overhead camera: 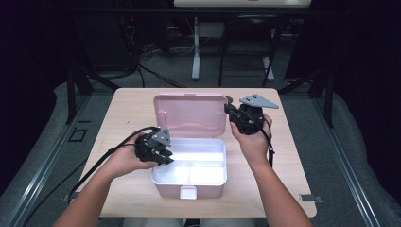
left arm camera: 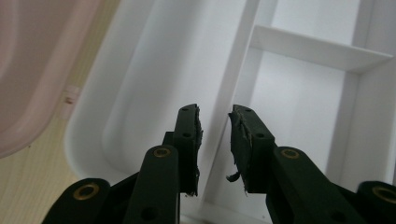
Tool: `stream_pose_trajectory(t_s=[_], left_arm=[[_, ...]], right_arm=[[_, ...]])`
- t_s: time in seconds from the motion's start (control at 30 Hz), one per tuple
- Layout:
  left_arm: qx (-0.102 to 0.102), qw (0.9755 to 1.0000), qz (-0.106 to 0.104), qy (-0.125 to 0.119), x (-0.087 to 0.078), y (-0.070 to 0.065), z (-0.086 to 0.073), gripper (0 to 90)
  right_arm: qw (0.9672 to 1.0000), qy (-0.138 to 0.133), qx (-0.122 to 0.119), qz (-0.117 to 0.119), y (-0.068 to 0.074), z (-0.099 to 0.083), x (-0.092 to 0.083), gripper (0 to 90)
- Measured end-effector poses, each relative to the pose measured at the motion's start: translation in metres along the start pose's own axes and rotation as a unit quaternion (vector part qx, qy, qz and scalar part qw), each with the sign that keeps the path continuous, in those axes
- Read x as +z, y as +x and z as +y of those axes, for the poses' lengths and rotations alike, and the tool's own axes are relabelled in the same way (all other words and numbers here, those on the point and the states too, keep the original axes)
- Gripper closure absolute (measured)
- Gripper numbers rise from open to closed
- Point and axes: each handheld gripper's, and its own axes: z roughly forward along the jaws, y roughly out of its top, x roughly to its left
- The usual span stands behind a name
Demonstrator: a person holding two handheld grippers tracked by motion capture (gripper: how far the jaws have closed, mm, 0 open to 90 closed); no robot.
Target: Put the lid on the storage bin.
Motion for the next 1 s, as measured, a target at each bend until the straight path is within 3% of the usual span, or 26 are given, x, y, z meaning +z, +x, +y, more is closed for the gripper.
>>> stream_pose_trajectory(t_s=[0.17, 0.33, 0.4, 0.5, 0.53, 0.57, 0.63, 0.67, 0.7, 0.73, 0.8, 0.83, 0.87, 0.9, 1.0], left_arm=[[-0.013, 0.9992, 0.027, -0.027, -0.014, 0.005, -0.003, 65.9], [-0.038, 0.9955, 0.044, -0.075, -0.03, 0.012, -0.005, 60.5], [-0.053, 0.9925, 0.058, -0.094, -0.034, 0.015, -0.006, 58.8], [-0.079, 0.9858, 0.077, -0.126, -0.038, 0.021, -0.008, 59.0], [-0.108, 0.978, 0.083, -0.158, -0.04, 0.025, -0.012, 59.0], [-0.108, 0.978, 0.083, -0.158, -0.04, 0.025, -0.012, 59.0], [-0.139, 0.9686, 0.097, -0.182, -0.043, 0.032, -0.017, 59.0], [-0.149, 0.9657, 0.103, -0.186, -0.044, 0.035, -0.019, 59.0], [-0.156, 0.9634, 0.113, -0.186, -0.046, 0.038, -0.02, 59.0], [-0.156, 0.9634, 0.113, -0.186, -0.046, 0.038, -0.02, 59.0], [-0.163, 0.9606, 0.121, -0.19, -0.048, 0.041, -0.02, 59.0], [-0.173, 0.9558, 0.129, -0.2, -0.05, 0.044, -0.02, 59.1], [-0.173, 0.9558, 0.129, -0.2, -0.05, 0.044, -0.02, 59.1], [-0.178, 0.954, 0.132, -0.202, -0.051, 0.046, -0.02, 59.1], [-0.192, 0.9462, 0.14, -0.219, -0.056, 0.048, -0.021, 58.0]], right_arm=[[1.0, 0.0, 0.0, -0.001, 0.0, 0.0, 0.0, 86.8], [1.0, 0.0, -0.001, -0.001, 0.001, 0.0, 0.0, 86.7], [1.0, 0.0, -0.002, -0.002, 0.001, 0.0, 0.0, 86.6], [1.0, -0.001, -0.001, 0.0, 0.0, 0.0, 0.0, 86.6], [1.0, -0.002, 0.0, 0.001, 0.0, 0.0, 0.0, 86.6], [1.0, -0.002, 0.0, 0.001, 0.0, 0.0, 0.0, 86.6], [1.0, -0.002, -0.001, 0.002, 0.0, 0.0, 0.0, 86.6], [1.0, -0.002, -0.002, 0.003, 0.0, 0.0, -0.001, 86.6], [1.0, -0.001, -0.003, 0.004, 0.0, 0.0, -0.001, 86.5], [1.0, -0.001, -0.004, 0.004, 0.0, -0.001, -0.001, 86.5], [1.0, -0.001, -0.004, 0.005, 0.0, -0.001, -0.001, 86.5], [1.0, -0.001, -0.003, 0.005, 0.0, 0.0, -0.001, 86.5], [1.0, -0.001, -0.003, 0.005, 0.0, 0.0, -0.001, 86.5], [1.0, -0.001, -0.002, 0.004, 0.0, -0.001, -0.001, 86.5], [1.0, -0.001, -0.003, 0.004, 0.0, 0.0, -0.001, 86.5]])
